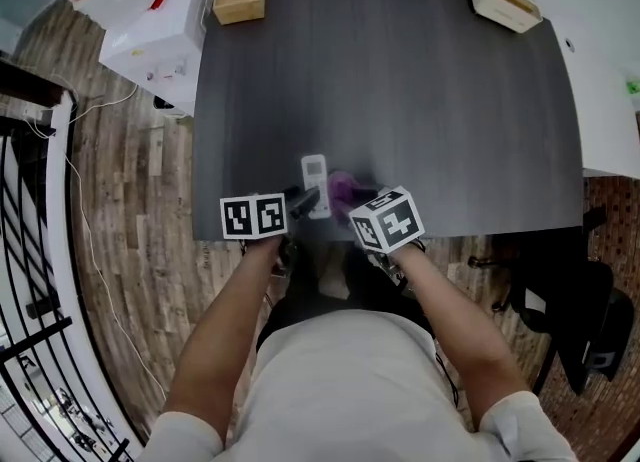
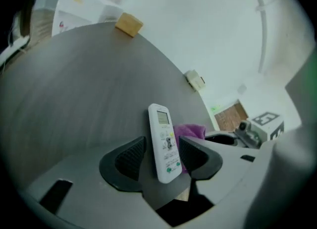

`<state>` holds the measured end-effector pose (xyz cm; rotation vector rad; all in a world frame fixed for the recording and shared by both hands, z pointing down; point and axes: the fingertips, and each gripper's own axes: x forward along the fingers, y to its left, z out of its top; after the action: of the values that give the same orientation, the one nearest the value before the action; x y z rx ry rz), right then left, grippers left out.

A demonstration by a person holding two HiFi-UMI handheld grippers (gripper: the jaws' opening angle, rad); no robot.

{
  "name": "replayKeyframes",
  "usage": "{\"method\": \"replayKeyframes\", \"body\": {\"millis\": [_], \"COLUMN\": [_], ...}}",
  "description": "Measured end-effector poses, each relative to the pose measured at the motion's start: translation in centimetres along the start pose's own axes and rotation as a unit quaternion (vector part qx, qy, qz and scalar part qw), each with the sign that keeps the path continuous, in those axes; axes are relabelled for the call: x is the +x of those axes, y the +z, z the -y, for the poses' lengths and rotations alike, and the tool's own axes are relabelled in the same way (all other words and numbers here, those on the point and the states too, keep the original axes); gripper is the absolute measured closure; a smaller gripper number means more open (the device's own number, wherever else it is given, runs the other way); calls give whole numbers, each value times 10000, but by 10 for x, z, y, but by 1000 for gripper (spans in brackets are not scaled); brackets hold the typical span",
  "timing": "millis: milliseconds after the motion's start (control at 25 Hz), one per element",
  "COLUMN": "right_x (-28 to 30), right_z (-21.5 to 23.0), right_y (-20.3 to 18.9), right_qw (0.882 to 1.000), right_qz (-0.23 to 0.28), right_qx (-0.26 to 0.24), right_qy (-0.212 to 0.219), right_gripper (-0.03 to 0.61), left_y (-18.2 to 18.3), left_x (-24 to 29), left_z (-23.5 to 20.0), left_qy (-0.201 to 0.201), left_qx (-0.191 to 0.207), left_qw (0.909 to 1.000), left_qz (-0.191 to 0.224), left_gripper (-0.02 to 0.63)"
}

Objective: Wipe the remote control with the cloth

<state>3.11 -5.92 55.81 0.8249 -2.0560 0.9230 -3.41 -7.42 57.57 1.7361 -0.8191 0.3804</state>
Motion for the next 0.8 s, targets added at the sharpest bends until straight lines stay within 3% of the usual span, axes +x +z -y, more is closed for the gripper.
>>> {"method": "replayKeyframes", "body": {"millis": [120, 200, 280, 320, 480, 600, 640, 800], "right_x": [4, 3, -1, -3, -9, -11, -12, -11], "right_z": [-2, 2, 7, 9, 14, 19, 20, 18], "right_y": [0, -1, -3, -4, -6, -8, -9, -8], "right_qw": [9999, 9992, 9974, 9962, 9895, 9802, 9778, 9795], "right_qz": [71, 152, 256, 316, 590, 759, 786, 772], "right_qx": [131, 331, 575, 677, 1085, 1565, 1672, 1593], "right_qy": [74, 182, 348, 442, 748, 943, 992, 964], "right_gripper": [474, 474, 474, 474, 474, 474, 474, 474], "left_y": [4, 7, 7, 6, 10, 16, 17, 12], "left_x": [11, 13, 12, 11, 13, 12, 12, 18], "left_z": [12, 14, 13, 13, 22, 29, 29, 29], "left_qy": [-485, -831, -1151, -1250, -1489, -1908, -1937, -1580], "left_qx": [-790, -1399, -1829, -1901, -1769, -2152, -2181, -1832], "left_qw": [9956, 9862, 9756, 9729, 9712, 9541, 9525, 9671], "left_qz": [161, 304, 384, 413, 568, 836, 879, 790], "left_gripper": [390, 391, 457, 537, 534, 520, 511, 417]}}
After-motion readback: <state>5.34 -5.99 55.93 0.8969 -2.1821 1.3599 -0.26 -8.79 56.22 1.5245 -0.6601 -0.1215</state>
